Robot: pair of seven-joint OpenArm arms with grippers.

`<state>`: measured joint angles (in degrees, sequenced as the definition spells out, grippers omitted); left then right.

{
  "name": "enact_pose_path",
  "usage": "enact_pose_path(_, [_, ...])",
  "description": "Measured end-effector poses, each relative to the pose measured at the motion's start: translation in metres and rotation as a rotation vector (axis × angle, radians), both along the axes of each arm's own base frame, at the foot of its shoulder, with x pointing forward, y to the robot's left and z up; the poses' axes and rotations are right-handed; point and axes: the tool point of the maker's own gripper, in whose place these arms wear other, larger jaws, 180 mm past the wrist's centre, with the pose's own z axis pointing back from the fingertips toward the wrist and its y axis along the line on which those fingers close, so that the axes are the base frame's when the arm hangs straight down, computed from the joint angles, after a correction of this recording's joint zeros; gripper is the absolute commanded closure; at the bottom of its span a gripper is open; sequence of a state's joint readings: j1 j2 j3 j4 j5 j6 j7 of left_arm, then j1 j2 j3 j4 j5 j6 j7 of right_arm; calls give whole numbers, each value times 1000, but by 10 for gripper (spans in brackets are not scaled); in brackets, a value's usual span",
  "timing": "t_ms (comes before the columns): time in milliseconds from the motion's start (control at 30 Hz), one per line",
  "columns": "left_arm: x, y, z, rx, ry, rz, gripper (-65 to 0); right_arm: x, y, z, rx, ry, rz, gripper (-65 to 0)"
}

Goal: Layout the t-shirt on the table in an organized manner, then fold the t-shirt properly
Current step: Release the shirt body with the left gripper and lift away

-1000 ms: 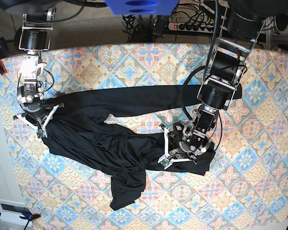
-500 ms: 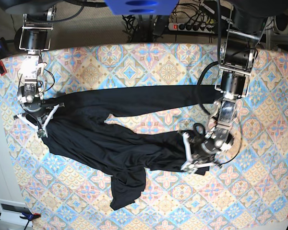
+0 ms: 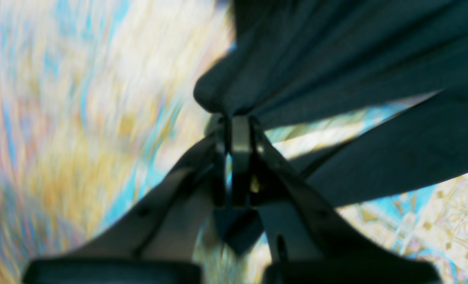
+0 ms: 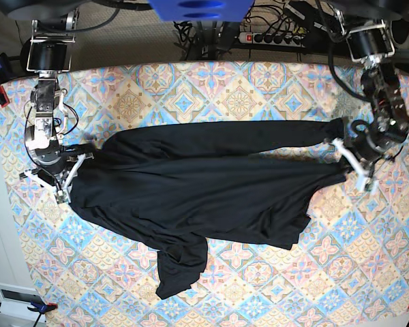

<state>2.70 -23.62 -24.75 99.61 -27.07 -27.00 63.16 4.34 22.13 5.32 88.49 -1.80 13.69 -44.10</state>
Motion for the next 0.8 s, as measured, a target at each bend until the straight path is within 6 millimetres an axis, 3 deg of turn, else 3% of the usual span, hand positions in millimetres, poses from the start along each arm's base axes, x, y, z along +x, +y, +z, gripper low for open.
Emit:
enact_pose_path(100, [-17, 8, -8, -21, 21, 31, 0, -2, 16, -9, 5, 26, 45, -143])
enact_pose_path(200, [-32, 9, -29, -41, 93, 45, -30, -2, 26, -13, 0, 38, 76, -143])
enact_pose_path(333, [-38, 16, -48, -74, 148, 81, -162, -2, 34, -16, 0, 46, 97, -145])
enact_pose_path(433, [-44, 29, -45, -58, 188, 77, -268, -2, 34, -16, -1, 43, 97, -145])
enact_pose_path(500, [-20, 30, -23, -115, 101, 89, -303, -2, 32, -15, -3, 44, 95, -145])
enact_pose_path(600, [23, 28, 16, -209, -55, 100, -294, -1, 31, -14, -3, 42, 93, -145])
enact_pose_path(700, [62, 31, 17, -232, -45, 123, -283, 0, 30, -11, -5, 33, 91, -145])
enact_pose_path(800, [104, 9, 5, -313, -33, 132, -277, 0, 34, -7, -6, 23, 100, -145])
